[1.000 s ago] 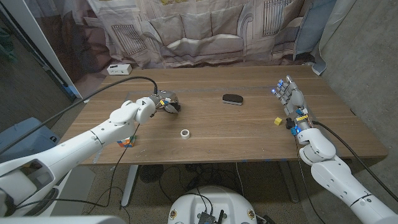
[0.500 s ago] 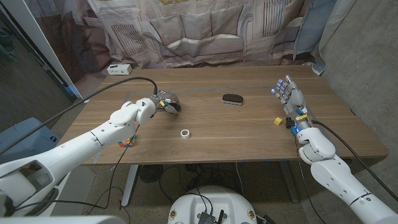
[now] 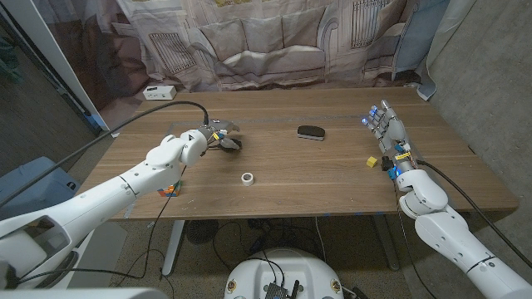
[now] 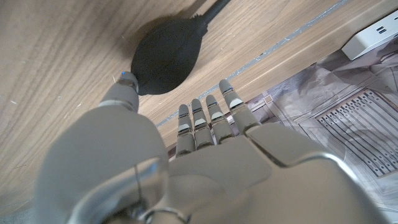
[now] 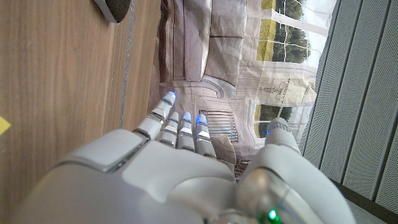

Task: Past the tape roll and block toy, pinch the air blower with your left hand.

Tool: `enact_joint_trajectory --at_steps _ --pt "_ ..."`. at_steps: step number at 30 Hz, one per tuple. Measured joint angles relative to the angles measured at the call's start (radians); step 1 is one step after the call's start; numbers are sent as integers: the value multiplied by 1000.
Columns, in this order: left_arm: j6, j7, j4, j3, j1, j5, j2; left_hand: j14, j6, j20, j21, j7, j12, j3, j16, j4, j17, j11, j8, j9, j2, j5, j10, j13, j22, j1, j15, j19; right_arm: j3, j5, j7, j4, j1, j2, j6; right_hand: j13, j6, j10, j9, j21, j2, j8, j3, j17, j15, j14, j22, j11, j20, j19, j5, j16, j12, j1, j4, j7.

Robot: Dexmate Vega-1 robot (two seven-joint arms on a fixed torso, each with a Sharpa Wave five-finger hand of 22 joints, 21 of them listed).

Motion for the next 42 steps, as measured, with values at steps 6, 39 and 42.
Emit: enact_joint_trajectory --at_steps 6,39,42 --pt "5 16 -8 -8 7 -7 3 -17 -3 2 -7 -4 0 -3 0 9 0 0 5 0 6 0 -10 0 0 -19 3 -13 -3 1 2 4 4 1 0 0 0 0 0 0 0 0 0 0 -6 5 0 0 0 0 0 0 0 0 0 0" --pt "77 144 -117 -102 104 -106 27 -42 -97 12 -14 4 13 -20 9 54 2 32 11 -5 48 0 -42 -14 5 -114 18 -47 -16 -4 5 21 25 11 12 0 0 0 0 0 0 0 0 0 -5 5 0 0 -6 6 0 0 0 0 0 0" --pt "90 151 -137 -113 118 -117 33 -47 -108 16 -14 0 13 -17 9 58 2 32 11 -5 53 0 -43 -14 5 -119 23 -52 -18 -5 10 27 29 14 19 0 0 1 0 0 0 0 0 0 -1 9 0 -1 -6 6 0 0 0 0 0 0"
